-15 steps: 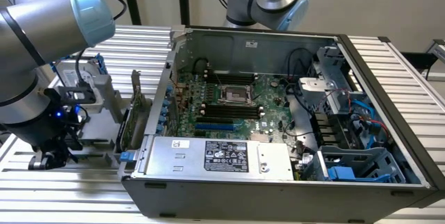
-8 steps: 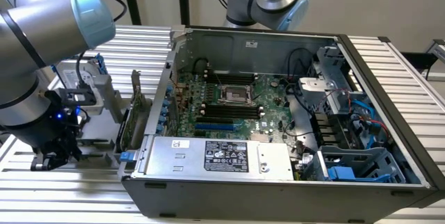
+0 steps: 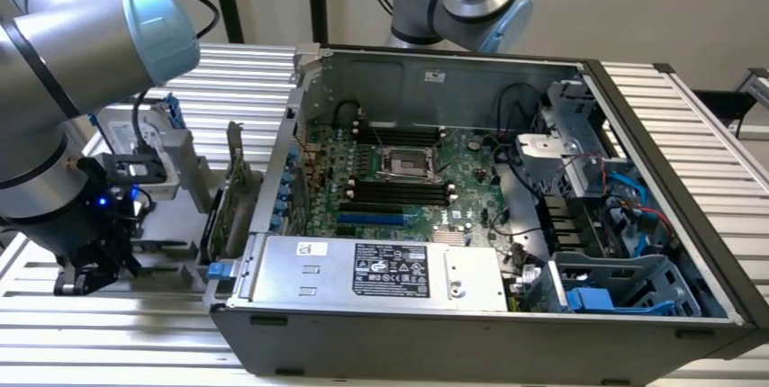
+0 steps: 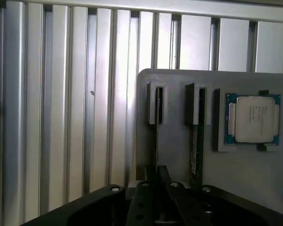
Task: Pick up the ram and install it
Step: 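Pick up the ram and move it above insertion slot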
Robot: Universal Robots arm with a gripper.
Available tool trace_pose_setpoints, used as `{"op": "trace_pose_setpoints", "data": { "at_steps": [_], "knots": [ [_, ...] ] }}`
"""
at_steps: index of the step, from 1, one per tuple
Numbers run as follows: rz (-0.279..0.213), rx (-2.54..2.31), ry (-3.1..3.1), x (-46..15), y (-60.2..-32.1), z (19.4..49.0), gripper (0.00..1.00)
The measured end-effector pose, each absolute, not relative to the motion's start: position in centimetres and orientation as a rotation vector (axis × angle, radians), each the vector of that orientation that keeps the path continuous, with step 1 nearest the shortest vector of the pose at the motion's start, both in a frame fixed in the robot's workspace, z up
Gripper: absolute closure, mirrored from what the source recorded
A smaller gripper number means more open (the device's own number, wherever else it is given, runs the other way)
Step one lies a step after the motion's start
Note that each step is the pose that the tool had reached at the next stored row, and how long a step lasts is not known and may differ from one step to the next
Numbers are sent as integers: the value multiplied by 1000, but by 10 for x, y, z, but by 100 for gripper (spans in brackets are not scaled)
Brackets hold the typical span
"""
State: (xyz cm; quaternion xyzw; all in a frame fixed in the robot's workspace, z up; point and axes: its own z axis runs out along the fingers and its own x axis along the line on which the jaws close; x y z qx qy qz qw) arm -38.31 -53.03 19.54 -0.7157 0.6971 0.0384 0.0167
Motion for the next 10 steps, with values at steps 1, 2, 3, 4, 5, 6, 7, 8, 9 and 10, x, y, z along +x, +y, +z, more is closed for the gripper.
{"op": "trace_pose_setpoints", "data": {
  "at_steps": [1,2,3,4,5,6,7,8,9,10],
  "knots": [
    [119,-2225,2167,-383,-530,195,86],
    [119,-2224,2168,-383,-530,195,86],
    [119,-2224,2168,-383,-530,195,86],
    [119,-2224,2168,-383,-530,195,86],
    [119,-2224,2169,-383,-530,195,86],
    [118,-2224,2169,-383,-530,195,86],
    [118,-2224,2169,-383,-530,195,86],
    [118,-2224,2169,-383,-530,195,86],
    [118,-2224,2169,-383,-530,195,86],
    [118,-2224,2169,-383,-530,195,86]
  ]
}}
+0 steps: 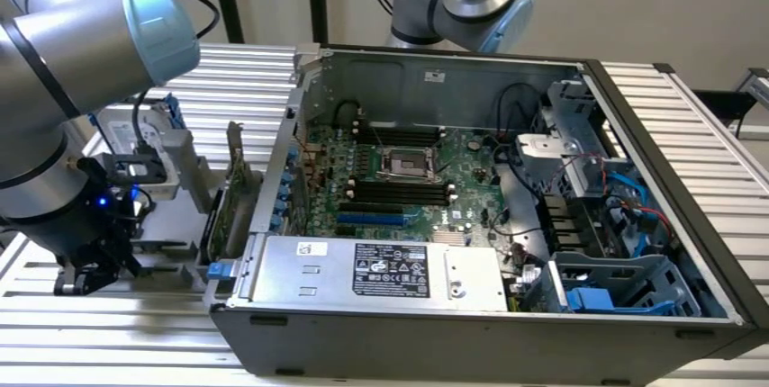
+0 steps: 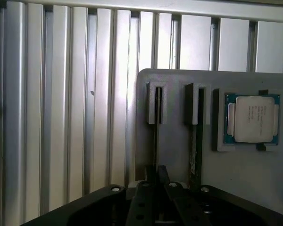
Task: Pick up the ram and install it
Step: 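Pick up the ram and move it above insertion slot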
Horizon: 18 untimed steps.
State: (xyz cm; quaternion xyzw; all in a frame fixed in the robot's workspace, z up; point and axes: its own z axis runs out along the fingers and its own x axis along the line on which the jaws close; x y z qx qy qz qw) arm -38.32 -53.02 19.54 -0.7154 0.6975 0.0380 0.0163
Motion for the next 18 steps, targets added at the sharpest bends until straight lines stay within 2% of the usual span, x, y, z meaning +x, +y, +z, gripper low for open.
{"op": "trace_pose_setpoints", "data": {
  "at_steps": [18],
  "knots": [
    [105,-2231,2176,-383,-526,200,86]
  ]
}}
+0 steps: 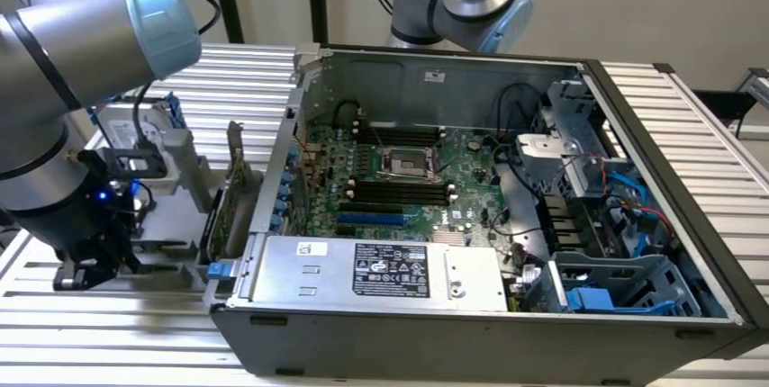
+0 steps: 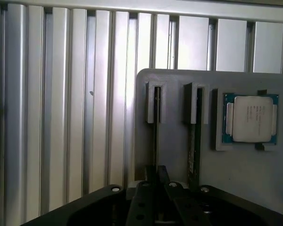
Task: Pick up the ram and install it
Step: 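Pick up the ram and move it above insertion slot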
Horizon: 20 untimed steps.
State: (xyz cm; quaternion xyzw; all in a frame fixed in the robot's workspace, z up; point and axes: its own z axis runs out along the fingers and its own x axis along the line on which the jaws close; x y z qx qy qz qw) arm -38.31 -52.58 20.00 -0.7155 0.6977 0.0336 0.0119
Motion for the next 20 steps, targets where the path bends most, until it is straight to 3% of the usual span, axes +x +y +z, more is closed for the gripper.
{"op": "trace_pose_setpoints", "data": {
  "at_steps": [7,20],
  "knots": [
    [101,-2233,2177,-383,-524,217,86],
    [99,-2234,2178,-382,-521,276,86]
  ]
}}
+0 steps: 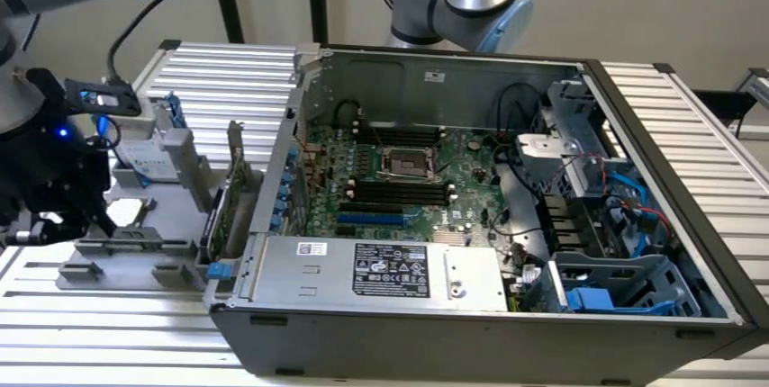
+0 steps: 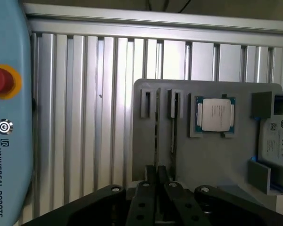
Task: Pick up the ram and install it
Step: 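Pick up the ram and move it above insertion slot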
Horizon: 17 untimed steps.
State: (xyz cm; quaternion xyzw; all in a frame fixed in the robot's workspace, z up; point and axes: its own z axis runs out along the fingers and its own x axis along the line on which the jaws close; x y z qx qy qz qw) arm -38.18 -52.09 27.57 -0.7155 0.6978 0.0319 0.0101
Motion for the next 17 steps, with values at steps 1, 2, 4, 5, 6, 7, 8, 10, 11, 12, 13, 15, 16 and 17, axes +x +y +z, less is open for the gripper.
{"op": "trace_pose_setpoints", "data": {
  "at_steps": [1,2,4,5,6,7,8,10,11,12,13,15,16,17],
  "knots": [
    [99,-2234,2178,-381,-520,280,86],
    [99,-2233,2178,-381,-520,285,86],
    [99,-2234,2178,-379,-518,294,86],
    [99,-2233,2178,-377,-517,298,86],
    [99,-2233,2178,-375,-516,303,86],
    [99,-2233,2178,-374,-515,307,86],
    [99,-2233,2178,-372,-514,312,86],
    [99,-2233,2178,-368,-512,321,86],
    [99,-2234,2178,-366,-511,326,86],
    [99,-2234,2178,-364,-510,330,86],
    [99,-2233,2178,-362,-509,335,86],
    [99,-2234,2178,-357,-508,344,86],
    [99,-2234,2178,-354,-507,348,86],
    [99,-2234,2178,-351,-506,353,86]
  ]
}}
